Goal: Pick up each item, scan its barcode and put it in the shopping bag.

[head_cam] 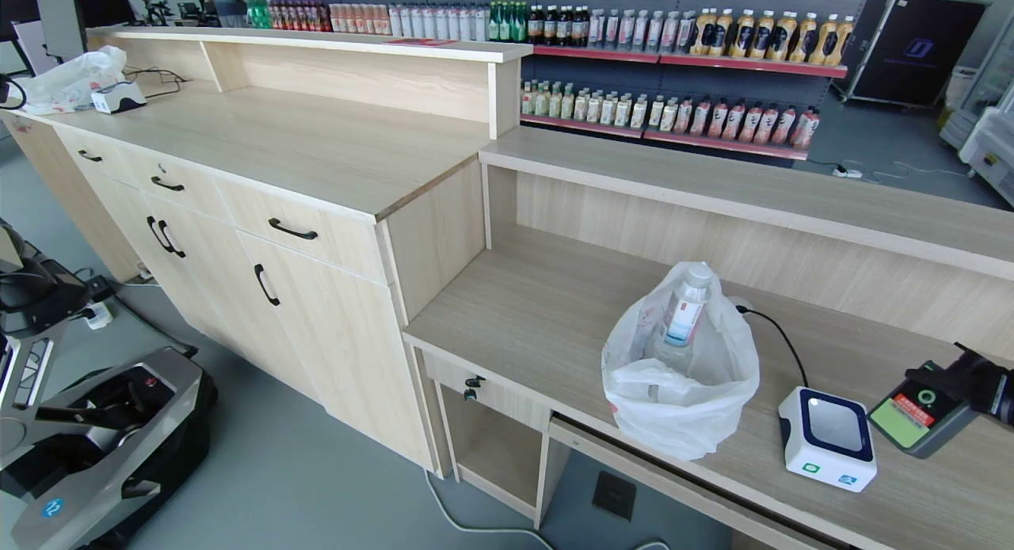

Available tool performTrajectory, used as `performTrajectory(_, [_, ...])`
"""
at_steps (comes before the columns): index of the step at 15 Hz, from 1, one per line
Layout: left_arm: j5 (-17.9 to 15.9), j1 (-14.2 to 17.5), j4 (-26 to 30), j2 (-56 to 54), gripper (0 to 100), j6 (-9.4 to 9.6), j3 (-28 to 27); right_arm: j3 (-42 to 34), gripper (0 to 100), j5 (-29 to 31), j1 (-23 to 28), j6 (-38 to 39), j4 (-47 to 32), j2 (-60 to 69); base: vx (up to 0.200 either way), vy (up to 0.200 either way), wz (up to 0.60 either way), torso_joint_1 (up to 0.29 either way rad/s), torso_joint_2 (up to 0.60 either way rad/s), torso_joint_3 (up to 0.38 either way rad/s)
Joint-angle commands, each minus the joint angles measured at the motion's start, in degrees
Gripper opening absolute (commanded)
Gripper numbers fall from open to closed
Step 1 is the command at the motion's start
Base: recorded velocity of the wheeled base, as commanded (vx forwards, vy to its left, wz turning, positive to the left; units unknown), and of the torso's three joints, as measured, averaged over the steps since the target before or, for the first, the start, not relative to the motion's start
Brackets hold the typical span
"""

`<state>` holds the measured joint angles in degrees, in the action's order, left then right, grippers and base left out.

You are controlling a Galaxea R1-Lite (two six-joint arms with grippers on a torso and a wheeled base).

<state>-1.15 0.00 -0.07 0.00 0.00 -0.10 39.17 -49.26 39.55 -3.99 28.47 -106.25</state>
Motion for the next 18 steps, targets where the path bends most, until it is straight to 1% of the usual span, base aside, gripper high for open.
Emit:
performTrajectory(1, [0.0, 0.0, -0.01, 0.0, 100, 0.0, 0.01, 0.03, 0, -0.04, -0.26, -0.06, 0.45, -0.62, 0.0, 0.0, 0.0, 0.0, 0.0, 0.0])
performTrajectory(13, [0.0, 0.0, -0.01, 0.0, 100, 0.0, 0.01, 1.17, 0, 0.04, -2.02, 0.03, 1.86, -2.2, 0.0, 0.0, 0.0, 0.0, 0.0, 0.0])
performTrajectory(14, [0.0, 0.0, -0.01, 0.0, 100, 0.0, 0.01, 1.35, 0, 0.04, -2.19, 0.03, 2.03, 0.52, 0.0, 0.0, 0.0, 0.0, 0.0, 0.0])
performTrajectory(16, [0.0, 0.0, -0.01, 0.0, 100, 0.0, 0.01, 0.82, 0, 0.75, -2.1, -0.41, 1.68, 11.77, 0.0, 0.0, 0.0, 0.0, 0.0, 0.0])
performTrajectory(17, [-0.08, 0.0, -0.01, 0.0, 100, 0.0, 0.01, -0.5, 0, 2.59, -1.58, -0.5, 1.51, 17.48, 0.0, 0.0, 0.0, 0.0, 0.0, 0.0])
performTrajectory(18, [-0.08, 0.0, -0.01, 0.09, 100, 0.0, 0.01, -3.48, 0, 6.64, -1.14, -1.38, 1.51, 23.64, 0.0, 0.0, 0.0, 0.0, 0.0, 0.0])
